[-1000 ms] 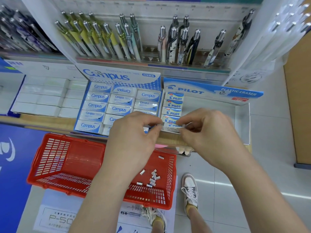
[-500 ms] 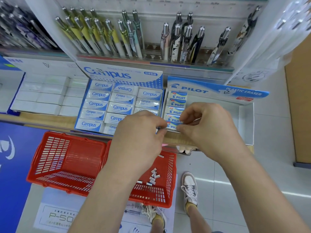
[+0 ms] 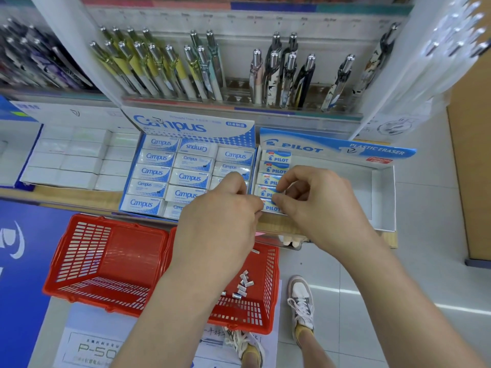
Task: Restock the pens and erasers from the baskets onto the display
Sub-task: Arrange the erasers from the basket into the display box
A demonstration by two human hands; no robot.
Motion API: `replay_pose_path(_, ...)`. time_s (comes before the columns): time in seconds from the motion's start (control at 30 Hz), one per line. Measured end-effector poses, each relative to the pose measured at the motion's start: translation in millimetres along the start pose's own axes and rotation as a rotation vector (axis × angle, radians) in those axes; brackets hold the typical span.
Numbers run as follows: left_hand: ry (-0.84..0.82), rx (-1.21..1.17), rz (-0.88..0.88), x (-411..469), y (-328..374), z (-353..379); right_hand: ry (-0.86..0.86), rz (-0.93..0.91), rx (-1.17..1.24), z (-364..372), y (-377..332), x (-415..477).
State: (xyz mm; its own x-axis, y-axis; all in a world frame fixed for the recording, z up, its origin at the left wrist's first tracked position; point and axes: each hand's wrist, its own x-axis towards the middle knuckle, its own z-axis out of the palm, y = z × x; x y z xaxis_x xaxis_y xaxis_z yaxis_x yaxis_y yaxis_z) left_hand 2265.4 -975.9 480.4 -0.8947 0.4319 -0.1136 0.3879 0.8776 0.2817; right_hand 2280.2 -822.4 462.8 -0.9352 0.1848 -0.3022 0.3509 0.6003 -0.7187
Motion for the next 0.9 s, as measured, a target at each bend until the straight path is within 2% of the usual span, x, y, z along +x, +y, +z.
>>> replay_pose_path(0.17, 0.002, 0.048, 0.04, -4, 7, -2, -0.012, -0.062, 0.01, -6, 6, -2)
replay_pose_path(0.23, -0.037, 0.063, 0.004, -7, 10, -3, -0.022, -0.061, 0.035, -10, 8, -6)
replay_pose_path(0.27, -0.041, 0.022, -0.011, -9, 11, -4, -0.005, -0.066, 0.034, -12, 8, -9)
replay_pose_path(0.33, 0.073, -0.156, -0.039, -13, 17, -10, 0.07, -0.082, 0.068, -19, 6, -17)
replay_pose_path(0.37, 0.137, -0.335, -0.107, -14, 23, -14, 0.099, -0.068, 0.171, -23, 5, -21)
replay_pose_path(0.4, 0.17, -0.621, -0.227, -14, 28, -16, 0.095, -0.036, 0.35, -27, 3, -27)
replay_pose_path(0.47, 0.13, -1.355, -0.513, -11, 43, -21, 0.003, 0.023, 0.725, -36, -6, -42)
replay_pose_path(0.5, 0.109, -1.629, -0.642, -8, 51, -23, -0.053, 0.012, 0.818, -38, -10, -49)
replay_pose_path(0.57, 0.094, -1.835, -0.845, -2, 62, -22, -0.153, -0.042, 0.839, -38, -16, -60)
replay_pose_path(0.63, 0.126, -1.851, -0.972, 3, 68, -16, -0.194, -0.083, 0.742, -34, -16, -63)
replay_pose_path(0.7, 0.171, -1.793, -0.981, 3, 72, -11, -0.17, -0.102, 0.608, -32, -13, -62)
replay_pose_path(0.8, 0.125, -1.658, -0.858, 3, 70, -11, -0.111, -0.114, 0.493, -33, -10, -58)
replay_pose_path(0.9, -0.031, -1.564, -0.698, 2, 68, -12, -0.052, -0.137, 0.374, -37, -10, -53)
